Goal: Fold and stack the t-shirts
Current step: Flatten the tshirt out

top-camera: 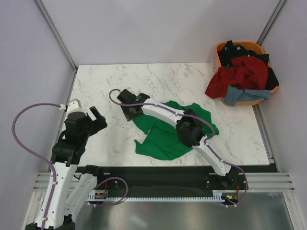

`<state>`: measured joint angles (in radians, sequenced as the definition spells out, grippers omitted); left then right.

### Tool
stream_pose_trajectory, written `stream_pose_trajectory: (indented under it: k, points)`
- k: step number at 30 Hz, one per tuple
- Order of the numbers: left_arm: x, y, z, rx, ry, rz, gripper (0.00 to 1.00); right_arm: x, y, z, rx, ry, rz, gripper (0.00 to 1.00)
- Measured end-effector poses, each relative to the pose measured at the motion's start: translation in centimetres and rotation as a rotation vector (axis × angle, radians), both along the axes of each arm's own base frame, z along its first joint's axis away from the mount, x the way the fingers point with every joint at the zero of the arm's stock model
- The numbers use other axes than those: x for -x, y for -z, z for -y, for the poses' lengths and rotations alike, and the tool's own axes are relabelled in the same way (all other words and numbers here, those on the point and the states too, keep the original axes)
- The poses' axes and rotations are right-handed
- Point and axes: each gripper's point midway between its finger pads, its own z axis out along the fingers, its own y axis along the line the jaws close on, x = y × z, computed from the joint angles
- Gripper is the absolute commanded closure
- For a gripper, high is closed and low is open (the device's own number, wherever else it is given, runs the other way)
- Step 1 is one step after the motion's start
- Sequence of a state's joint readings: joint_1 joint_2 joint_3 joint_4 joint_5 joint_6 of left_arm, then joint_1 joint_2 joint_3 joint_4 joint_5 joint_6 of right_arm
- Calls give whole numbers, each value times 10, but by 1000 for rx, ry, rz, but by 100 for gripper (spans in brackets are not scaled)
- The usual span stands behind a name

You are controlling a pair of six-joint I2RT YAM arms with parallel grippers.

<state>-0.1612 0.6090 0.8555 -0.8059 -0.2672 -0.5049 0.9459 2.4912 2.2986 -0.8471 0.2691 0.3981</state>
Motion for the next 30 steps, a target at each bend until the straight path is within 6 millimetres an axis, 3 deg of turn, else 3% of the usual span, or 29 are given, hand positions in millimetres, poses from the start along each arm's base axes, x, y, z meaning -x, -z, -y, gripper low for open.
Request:
stream_pose_trajectory:
  k: [5, 8, 9, 10, 11, 12, 18, 22, 25, 27, 30]
  points:
    - [0, 0, 2, 6, 10, -1, 0, -4, 24, -2, 26, 7, -11, 34]
    - [0, 0, 3, 8, 13, -1, 0, -7, 25, -5, 19, 15, 0, 43]
    - [0, 0, 3, 8, 13, -1, 0, -8, 24, -5, 17, 17, 2, 56]
    - [0, 0, 3, 8, 13, -1, 0, -8, 25, -5, 17, 19, 2, 81]
    - [0, 0, 3, 8, 13, -1, 0, -7, 26, -5, 18, 22, 0, 81]
    - [0, 0, 3, 8, 13, -1, 0, -7, 29, -6, 7, 33, -5, 98]
    - [0, 1, 3, 7, 13, -5, 0, -7, 28, -6, 0, 38, 13, 100]
    - [-1, 2, 3, 6, 13, -9, 0, -5, 16, 7, 37, 46, 18, 100]
    - [-1, 2, 3, 6, 13, -9, 0, -8, -28, 23, 33, 67, 54, 100]
    - [-1, 2, 3, 6, 13, -9, 0, -14, -87, 39, -18, 99, 125, 100]
    - [-1, 1, 6, 14, 26, -6, 0, -12, -203, 85, -138, 178, 276, 100]
